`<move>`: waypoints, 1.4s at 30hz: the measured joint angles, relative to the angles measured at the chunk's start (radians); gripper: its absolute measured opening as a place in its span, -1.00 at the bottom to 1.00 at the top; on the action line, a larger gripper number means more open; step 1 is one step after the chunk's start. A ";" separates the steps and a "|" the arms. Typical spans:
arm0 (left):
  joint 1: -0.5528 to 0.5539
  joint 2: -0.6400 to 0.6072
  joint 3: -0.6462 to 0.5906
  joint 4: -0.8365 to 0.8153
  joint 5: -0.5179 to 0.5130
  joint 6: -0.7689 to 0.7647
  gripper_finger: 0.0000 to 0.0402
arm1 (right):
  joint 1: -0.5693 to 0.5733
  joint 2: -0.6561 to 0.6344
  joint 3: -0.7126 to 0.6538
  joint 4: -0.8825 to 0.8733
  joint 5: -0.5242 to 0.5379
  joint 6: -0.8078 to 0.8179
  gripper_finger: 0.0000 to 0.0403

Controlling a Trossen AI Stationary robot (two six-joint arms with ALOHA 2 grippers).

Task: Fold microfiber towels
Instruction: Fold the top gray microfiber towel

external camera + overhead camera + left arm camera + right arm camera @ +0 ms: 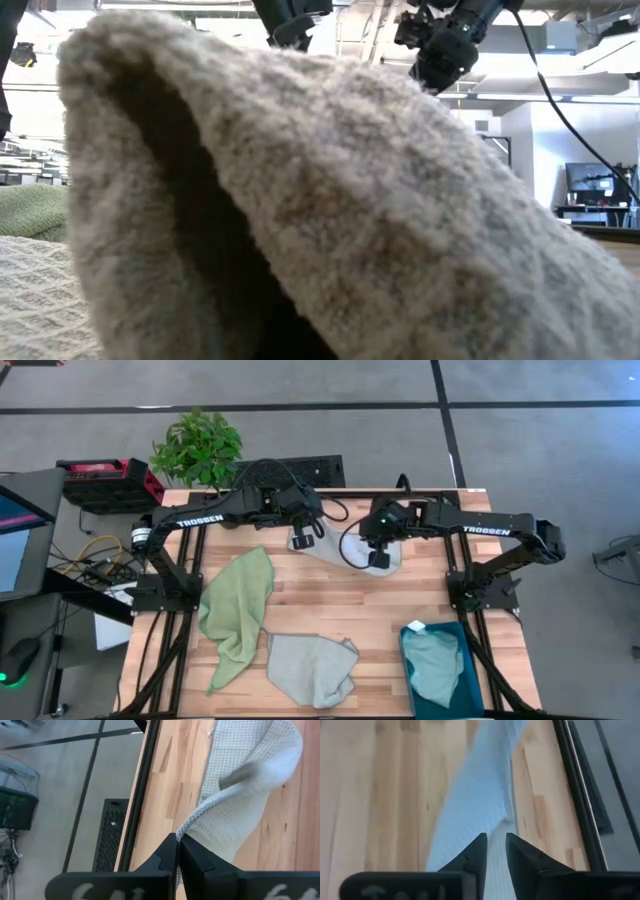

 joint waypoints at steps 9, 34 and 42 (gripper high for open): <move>-0.010 0.000 0.000 -0.001 0.000 0.027 -1.00 | 0.000 0.072 0.004 0.184 -0.067 -0.073 -0.20; -0.070 0.001 0.001 -0.029 -0.070 0.150 -1.00 | -0.040 0.211 0.079 0.263 -0.221 -0.376 -0.06; -0.079 0.000 0.001 -0.032 -0.155 0.154 -1.00 | -0.030 0.249 0.078 0.218 -0.225 -0.423 -0.12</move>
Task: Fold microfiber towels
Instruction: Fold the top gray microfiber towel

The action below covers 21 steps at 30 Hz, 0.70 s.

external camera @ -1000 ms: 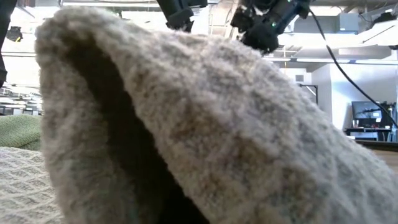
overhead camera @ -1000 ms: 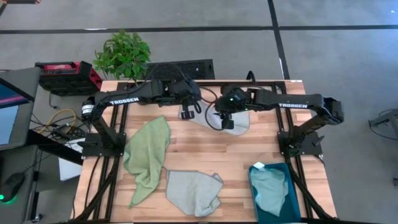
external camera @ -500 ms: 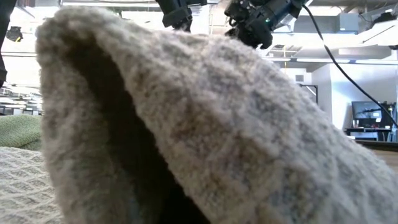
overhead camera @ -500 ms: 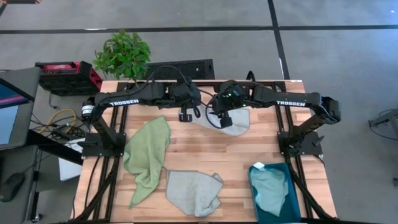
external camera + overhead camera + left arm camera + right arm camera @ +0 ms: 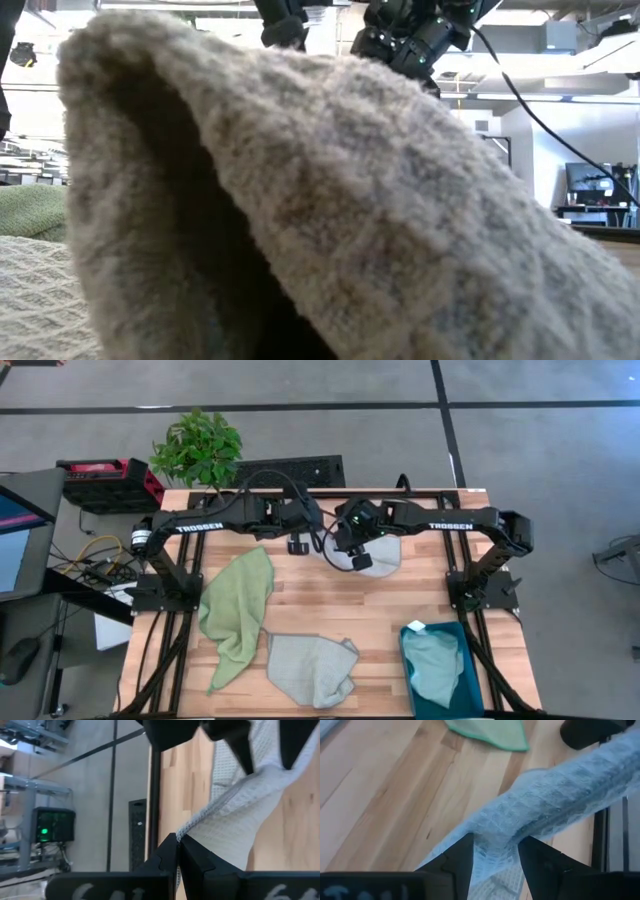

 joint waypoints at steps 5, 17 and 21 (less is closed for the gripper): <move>0.000 -0.001 0.000 -0.001 -0.039 0.028 -1.00 | 0.012 -0.002 0.000 -0.016 0.000 -0.002 -0.17; -0.009 -0.001 0.000 -0.050 0.096 0.056 -1.00 | -0.011 -0.043 0.001 0.049 0.063 0.029 -0.21; -0.008 -0.001 0.000 -0.047 0.098 0.047 -1.00 | -0.008 -0.050 0.001 0.060 -0.047 0.003 -0.21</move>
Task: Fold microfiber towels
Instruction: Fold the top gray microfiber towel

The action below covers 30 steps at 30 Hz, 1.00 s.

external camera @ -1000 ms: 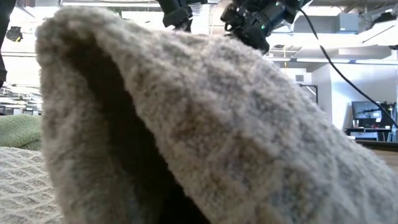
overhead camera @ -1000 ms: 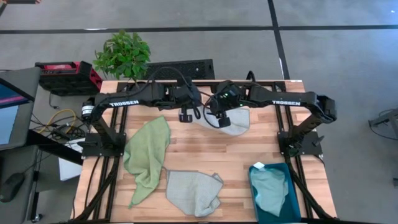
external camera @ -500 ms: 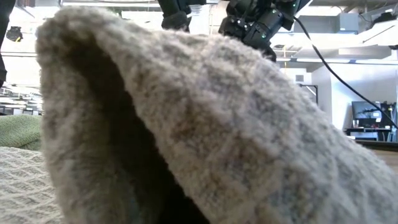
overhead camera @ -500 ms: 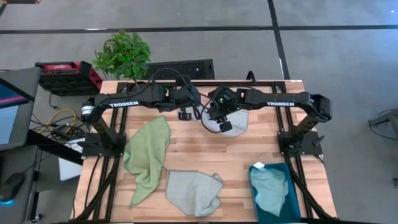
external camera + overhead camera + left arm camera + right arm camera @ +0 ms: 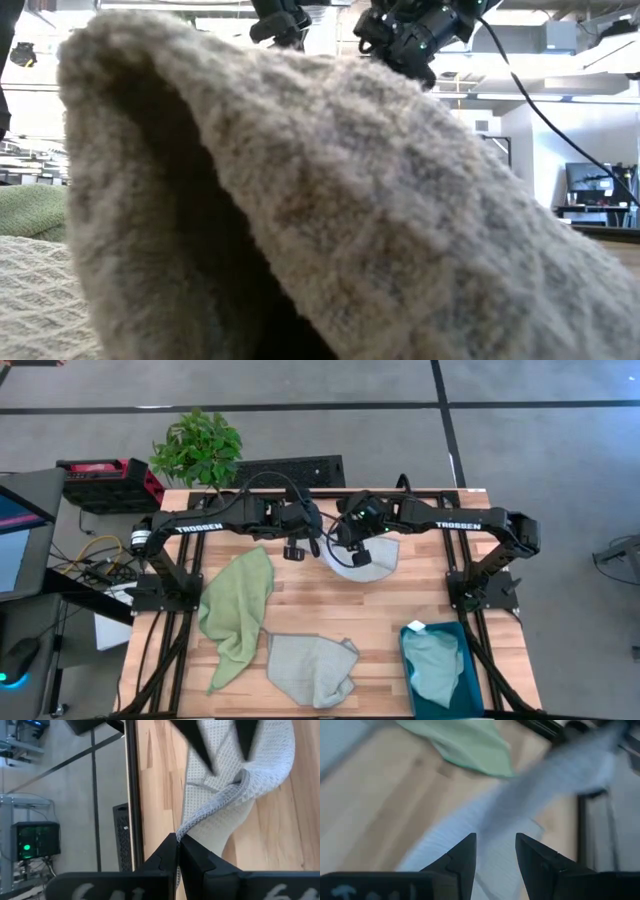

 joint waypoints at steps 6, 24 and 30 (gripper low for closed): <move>-0.004 0.001 0.000 0.001 0.000 0.000 -1.00 | 0.000 0.012 -0.001 0.067 -0.057 0.000 -0.21; -0.028 0.002 0.000 0.027 -0.102 0.013 -1.00 | 0.008 0.029 0.000 0.083 -0.087 0.000 -0.21; -0.046 0.002 0.000 0.040 -0.188 0.025 -1.00 | 0.008 0.029 0.000 0.027 -0.136 -0.008 -0.21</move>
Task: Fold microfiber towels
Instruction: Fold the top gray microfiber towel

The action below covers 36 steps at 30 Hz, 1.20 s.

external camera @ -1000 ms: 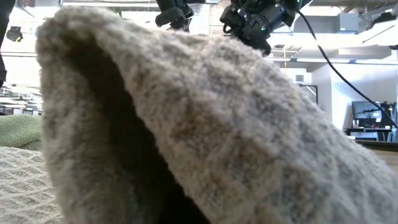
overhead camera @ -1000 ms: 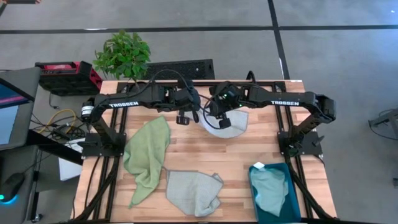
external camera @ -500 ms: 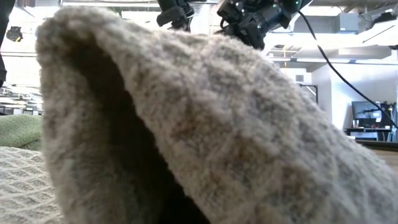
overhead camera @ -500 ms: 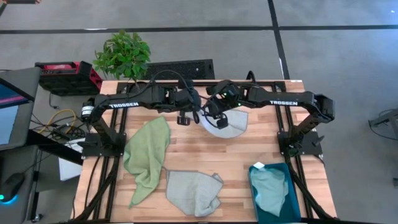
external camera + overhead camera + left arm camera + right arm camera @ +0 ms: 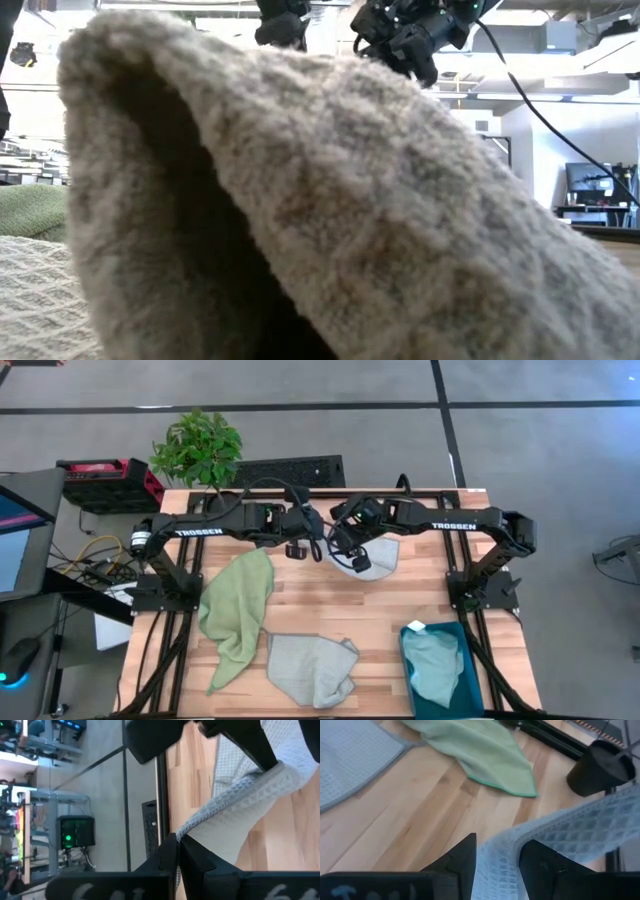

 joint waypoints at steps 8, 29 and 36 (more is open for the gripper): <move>-0.008 0.000 0.000 0.012 0.003 0.009 -1.00 | 0.000 0.000 0.000 -0.055 -0.001 0.000 -0.21; -0.032 -0.019 0.117 0.053 0.006 0.009 -1.00 | 0.007 0.001 0.000 -0.163 -0.001 0.007 -0.21; -0.053 -0.019 0.192 0.042 0.004 0.009 -1.00 | 0.007 0.002 0.000 -0.180 -0.001 0.008 -0.21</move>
